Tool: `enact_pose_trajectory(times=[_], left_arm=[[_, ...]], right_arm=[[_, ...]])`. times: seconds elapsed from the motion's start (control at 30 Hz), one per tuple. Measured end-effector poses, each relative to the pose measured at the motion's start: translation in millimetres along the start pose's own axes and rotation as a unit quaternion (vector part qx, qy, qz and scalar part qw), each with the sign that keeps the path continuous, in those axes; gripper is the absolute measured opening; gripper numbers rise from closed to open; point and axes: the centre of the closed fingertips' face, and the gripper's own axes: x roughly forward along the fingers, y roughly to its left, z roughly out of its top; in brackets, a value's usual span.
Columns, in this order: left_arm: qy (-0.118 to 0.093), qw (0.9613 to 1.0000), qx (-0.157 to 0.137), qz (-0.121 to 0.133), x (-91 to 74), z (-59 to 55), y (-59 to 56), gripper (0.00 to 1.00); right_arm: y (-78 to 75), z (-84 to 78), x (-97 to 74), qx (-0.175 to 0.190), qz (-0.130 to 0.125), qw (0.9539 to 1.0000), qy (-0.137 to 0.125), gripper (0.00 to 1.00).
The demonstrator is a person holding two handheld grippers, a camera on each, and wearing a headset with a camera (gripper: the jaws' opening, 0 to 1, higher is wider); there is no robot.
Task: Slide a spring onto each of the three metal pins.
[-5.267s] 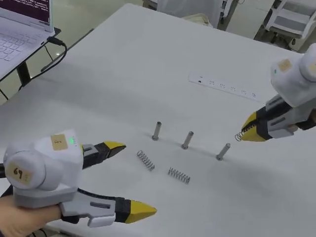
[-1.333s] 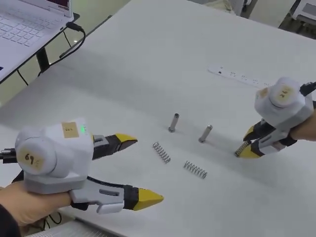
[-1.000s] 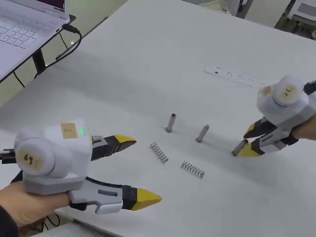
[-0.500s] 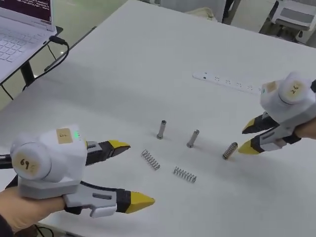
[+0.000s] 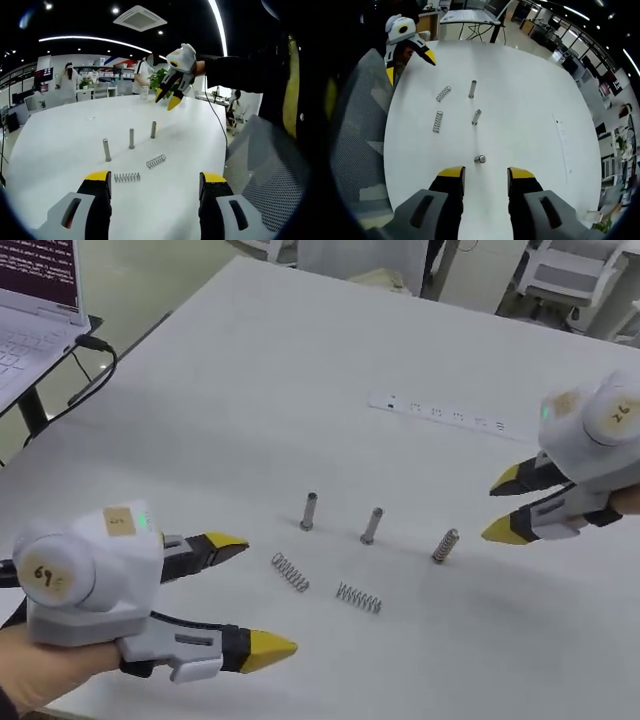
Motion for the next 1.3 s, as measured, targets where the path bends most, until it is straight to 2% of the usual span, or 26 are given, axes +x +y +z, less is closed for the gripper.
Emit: enact_pose_trajectory(times=[0.27,0.37,0.5,0.67,0.93,1.07,1.2,1.3], left_arm=[[0.003,0.9996,0.019,-0.02,13.4,7.8,0.3,0.67],[0.006,0.9993,0.023,-0.029,21.0,8.1,1.1,0.66],[0.013,0.9985,0.03,-0.043,31.6,5.5,1.0,0.66],[0.021,0.9974,0.034,-0.06,43.6,2.3,1.6,0.64],[0.04,0.9947,0.045,-0.083,61.2,-4.3,2.0,0.62],[0.047,0.9934,0.05,-0.092,66.3,-6.8,0.4,0.61],[0.056,0.9918,0.056,-0.101,71.8,-9.6,-1.6,0.59],[0.06,0.9906,0.059,-0.107,75.6,-10.5,-3.4,0.59]], right_arm=[[14.3,13.7,-33.9,0.008,-0.029,0.9986,-0.043,0.32],[23.2,15.1,-42.4,0.016,-0.034,0.9977,-0.056,0.32],[37.0,12.6,-48.1,0.024,-0.037,0.9972,-0.061,0.32],[54.3,13.1,-49.4,0.038,-0.037,0.9958,-0.074,0.32],[85.1,4.1,-37.4,0.074,-0.019,0.9935,-0.085,0.33],[100.4,-7.1,-31.0,0.095,-0.008,0.9917,-0.086,0.34],[113.6,-21.0,-26.4,0.134,-0.001,0.9863,-0.097,0.36],[119.2,-30.3,-24.8,0.15,-0.001,0.9837,-0.098,0.39]])
